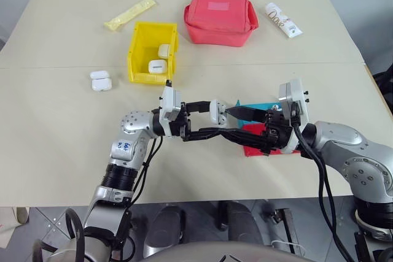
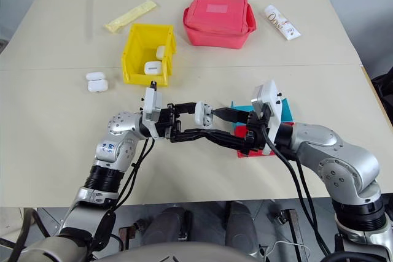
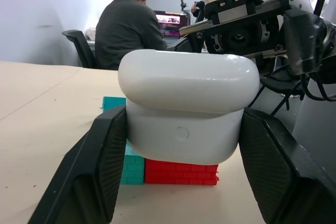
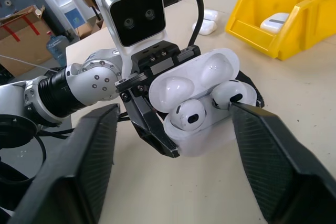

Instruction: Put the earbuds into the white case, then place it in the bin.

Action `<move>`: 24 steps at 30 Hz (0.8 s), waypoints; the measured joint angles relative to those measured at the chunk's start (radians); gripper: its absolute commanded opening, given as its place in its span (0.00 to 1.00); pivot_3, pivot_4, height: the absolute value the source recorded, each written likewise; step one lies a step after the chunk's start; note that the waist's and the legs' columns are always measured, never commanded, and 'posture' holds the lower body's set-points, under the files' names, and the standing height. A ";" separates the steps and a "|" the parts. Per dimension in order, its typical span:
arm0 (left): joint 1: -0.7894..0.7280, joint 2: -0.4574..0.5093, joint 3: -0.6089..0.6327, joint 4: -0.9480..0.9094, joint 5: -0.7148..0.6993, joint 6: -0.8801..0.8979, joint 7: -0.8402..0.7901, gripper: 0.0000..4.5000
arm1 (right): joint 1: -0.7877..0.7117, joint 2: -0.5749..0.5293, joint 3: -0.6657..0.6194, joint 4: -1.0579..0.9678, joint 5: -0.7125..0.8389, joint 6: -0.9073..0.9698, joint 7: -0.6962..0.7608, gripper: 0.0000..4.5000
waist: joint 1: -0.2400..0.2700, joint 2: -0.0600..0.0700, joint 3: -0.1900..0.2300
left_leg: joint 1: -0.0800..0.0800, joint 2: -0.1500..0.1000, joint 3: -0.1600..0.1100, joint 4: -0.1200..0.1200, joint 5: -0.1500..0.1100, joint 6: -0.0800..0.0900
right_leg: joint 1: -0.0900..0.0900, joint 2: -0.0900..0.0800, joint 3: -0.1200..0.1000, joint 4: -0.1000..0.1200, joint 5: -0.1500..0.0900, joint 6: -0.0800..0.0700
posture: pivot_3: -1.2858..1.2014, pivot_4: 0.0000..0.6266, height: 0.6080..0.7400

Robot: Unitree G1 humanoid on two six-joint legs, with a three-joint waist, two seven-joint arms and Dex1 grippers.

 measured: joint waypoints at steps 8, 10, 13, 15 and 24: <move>0.000 0.000 0.000 -0.027 -0.009 -0.001 -0.005 0.63 | 0.022 -0.030 -0.042 -0.005 0.002 0.043 -0.029 0.74 | 0.004 0.000 0.000 | 0.000 0.000 0.000 0.000 0.000 0.000 | 0.000 -0.001 0.000 0.000 0.000 0.000 | 0.52 0.24 1.00; -0.003 0.008 -0.003 -0.041 -0.007 -0.002 -0.003 0.63 | 0.038 -0.048 -0.077 -0.016 0.007 0.052 -0.037 0.74 | 0.005 0.000 0.000 | 0.000 0.000 0.000 0.000 0.000 0.000 | 0.000 -0.001 0.000 -0.001 0.000 0.000 | 0.52 0.24 1.00; -0.028 0.026 -0.007 -0.045 0.006 -0.008 0.012 0.63 | 0.079 -0.117 -0.155 -0.032 0.007 0.073 -0.053 0.74 | 0.012 0.000 0.000 | 0.000 0.000 0.000 0.000 0.000 0.000 | 0.001 0.000 0.000 -0.001 0.000 0.000 | 0.52 0.24 1.00; -0.046 0.035 -0.007 -0.045 0.018 -0.010 0.023 0.63 | 0.087 -0.134 -0.191 -0.053 0.013 0.082 -0.064 0.74 | 0.016 0.000 0.000 | 0.000 0.000 0.000 0.000 0.000 0.000 | 0.001 0.000 0.000 -0.001 0.000 0.000 | 0.52 0.24 1.00; -0.125 0.087 -0.079 -0.015 0.158 -0.053 0.059 0.63 | -0.043 -0.217 -0.201 -0.163 0.037 0.175 -0.224 0.60 | 0.021 0.000 0.000 | 0.000 0.001 0.000 0.000 0.000 0.000 | 0.001 0.001 0.000 -0.002 0.000 0.001 | 0.52 0.24 1.00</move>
